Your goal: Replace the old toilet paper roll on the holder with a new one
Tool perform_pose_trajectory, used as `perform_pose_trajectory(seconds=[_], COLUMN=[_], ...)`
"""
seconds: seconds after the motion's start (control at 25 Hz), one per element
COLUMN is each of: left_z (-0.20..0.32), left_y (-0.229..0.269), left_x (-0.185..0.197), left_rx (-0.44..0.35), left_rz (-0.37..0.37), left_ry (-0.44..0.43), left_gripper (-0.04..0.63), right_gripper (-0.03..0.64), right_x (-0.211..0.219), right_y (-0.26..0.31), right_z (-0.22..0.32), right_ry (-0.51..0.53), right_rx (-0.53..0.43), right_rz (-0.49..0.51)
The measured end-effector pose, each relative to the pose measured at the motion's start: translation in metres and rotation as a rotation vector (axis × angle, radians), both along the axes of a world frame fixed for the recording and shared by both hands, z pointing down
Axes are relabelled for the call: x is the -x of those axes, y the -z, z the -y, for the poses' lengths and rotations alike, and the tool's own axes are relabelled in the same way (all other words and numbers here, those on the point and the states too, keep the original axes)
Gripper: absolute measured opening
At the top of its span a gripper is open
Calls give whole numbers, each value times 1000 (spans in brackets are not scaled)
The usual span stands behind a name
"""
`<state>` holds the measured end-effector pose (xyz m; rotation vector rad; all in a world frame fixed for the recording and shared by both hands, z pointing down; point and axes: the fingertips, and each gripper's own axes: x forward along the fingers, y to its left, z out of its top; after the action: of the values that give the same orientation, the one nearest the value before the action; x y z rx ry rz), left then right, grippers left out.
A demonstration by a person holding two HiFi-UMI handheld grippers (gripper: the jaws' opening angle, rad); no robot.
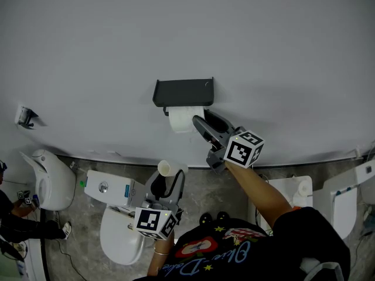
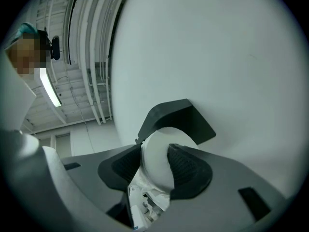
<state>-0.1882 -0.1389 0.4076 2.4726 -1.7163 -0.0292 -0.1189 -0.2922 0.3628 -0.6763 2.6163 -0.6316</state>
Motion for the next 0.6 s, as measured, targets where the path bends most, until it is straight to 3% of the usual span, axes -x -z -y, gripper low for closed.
perform_pose_trajectory(seconds=[0.16,0.6], left_z=[-1,5], left_y=[0,-2], left_x=[1,-15], left_rx=[-1,5], left_rz=[-2,-4], left_ry=[2,-50], left_gripper=[178,178], right_gripper=[189,189], right_x=[8,-19], right_y=[-14,-13], right_z=[-5,-37], right_ry=[42,3], right_rx=[-9,-180], right_rz=[-91,-279])
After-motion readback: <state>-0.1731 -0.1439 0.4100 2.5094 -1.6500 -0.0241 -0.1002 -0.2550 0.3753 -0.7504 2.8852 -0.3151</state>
